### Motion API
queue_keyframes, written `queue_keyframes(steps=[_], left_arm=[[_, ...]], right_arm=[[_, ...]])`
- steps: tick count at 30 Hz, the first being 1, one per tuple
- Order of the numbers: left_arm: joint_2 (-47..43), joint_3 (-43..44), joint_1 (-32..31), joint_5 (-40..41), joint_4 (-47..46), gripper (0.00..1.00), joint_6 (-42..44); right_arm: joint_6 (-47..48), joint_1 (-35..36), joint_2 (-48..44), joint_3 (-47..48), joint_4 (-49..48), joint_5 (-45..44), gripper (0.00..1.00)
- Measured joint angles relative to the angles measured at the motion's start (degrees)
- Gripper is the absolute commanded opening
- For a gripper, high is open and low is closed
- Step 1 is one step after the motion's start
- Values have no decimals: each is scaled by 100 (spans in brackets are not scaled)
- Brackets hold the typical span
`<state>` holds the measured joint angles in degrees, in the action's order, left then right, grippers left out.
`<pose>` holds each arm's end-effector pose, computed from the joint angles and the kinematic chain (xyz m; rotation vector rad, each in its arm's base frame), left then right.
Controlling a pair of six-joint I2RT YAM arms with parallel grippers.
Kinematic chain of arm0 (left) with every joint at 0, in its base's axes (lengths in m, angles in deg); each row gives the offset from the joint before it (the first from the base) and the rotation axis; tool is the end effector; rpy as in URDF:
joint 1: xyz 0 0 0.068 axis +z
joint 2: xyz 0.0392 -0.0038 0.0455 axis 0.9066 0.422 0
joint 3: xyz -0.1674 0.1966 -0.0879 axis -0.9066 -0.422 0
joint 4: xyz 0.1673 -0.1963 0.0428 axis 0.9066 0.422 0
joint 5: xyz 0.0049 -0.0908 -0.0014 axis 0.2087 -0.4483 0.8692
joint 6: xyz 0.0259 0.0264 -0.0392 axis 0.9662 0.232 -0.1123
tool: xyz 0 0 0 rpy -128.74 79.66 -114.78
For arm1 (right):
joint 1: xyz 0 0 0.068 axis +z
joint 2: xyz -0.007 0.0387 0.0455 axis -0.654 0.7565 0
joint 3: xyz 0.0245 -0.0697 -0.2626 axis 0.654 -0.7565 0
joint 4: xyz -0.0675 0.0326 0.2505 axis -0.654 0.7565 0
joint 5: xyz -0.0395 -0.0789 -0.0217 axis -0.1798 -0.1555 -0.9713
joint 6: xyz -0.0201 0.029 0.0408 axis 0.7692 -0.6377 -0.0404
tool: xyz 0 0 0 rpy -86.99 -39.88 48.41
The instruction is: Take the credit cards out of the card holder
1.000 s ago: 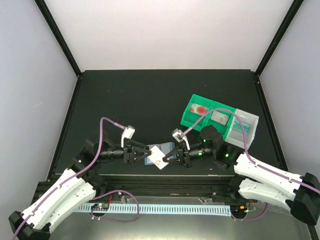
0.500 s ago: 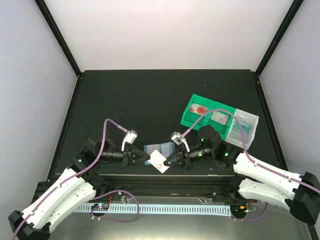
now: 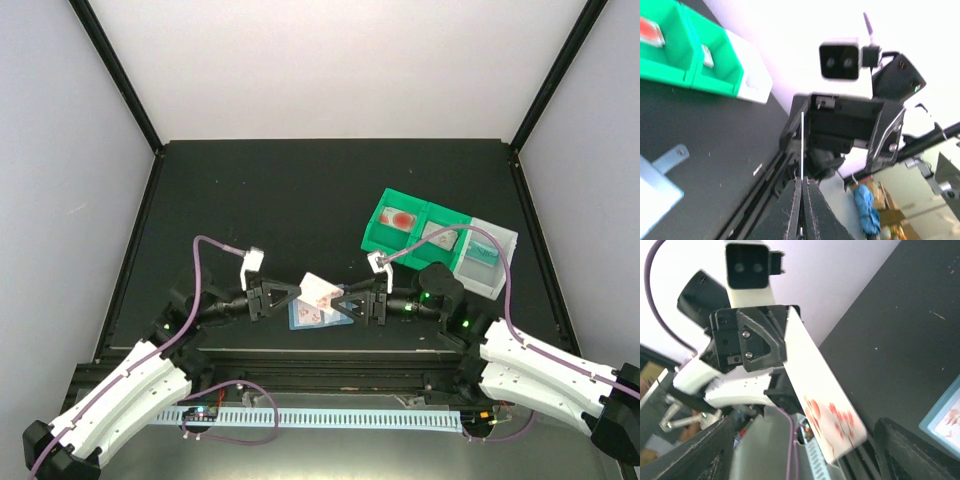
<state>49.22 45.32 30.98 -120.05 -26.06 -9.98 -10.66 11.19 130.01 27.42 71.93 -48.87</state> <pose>0.1031 -0.0990 0.2573 0.4328 1.9299 -1.6277 0.1026 0.1616 0.2624 -0.5641 1.9577 1.6647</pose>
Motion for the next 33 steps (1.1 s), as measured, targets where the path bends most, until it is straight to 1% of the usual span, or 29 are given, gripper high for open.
queue_keyframes(steps=[3, 4, 6, 8, 12, 17, 22, 24, 28, 31, 33], left_arm=[[22, 0, 0, 348, -446, 1, -271], [28, 0, 0, 459, -555, 2, -337], [35, -17, 0, 660, -780, 2, -549], [35, -133, 0, 839, -1189, 2, -831], [92, -365, 0, 1049, -1657, 1, -1241], [98, -490, 0, 1239, -1882, 2, -1539], [48, -555, 0, 1386, -2006, 2, -1718], [17, -555, 0, 1429, -2031, 1, -1749], [22, -566, 0, 1480, -2094, 2, -1797], [50, -575, 0, 1493, -2116, 2, -1814], [111, -575, 0, 1493, -2146, 2, -1818]], right_arm=[[-470, 0, -22, -175, -323, -302, 77], [-629, 0, -22, -229, -452, -413, 76], [-903, 0, -13, -313, -680, -588, 68], [-1141, 0, 46, -389, -951, -719, 58], [-1530, 0, 400, -420, -1482, -800, 41], [-1784, 0, 756, -415, -2057, -831, 26], [-1980, 0, 892, -422, -2448, -863, 14], [-1991, 0, 892, -424, -2507, -898, 13], [-2026, 0, 920, -426, -2599, -920, 16], [-2031, 0, 960, -426, -2608, -918, 11], [-2031, 0, 988, -426, -2612, -920, 10]])
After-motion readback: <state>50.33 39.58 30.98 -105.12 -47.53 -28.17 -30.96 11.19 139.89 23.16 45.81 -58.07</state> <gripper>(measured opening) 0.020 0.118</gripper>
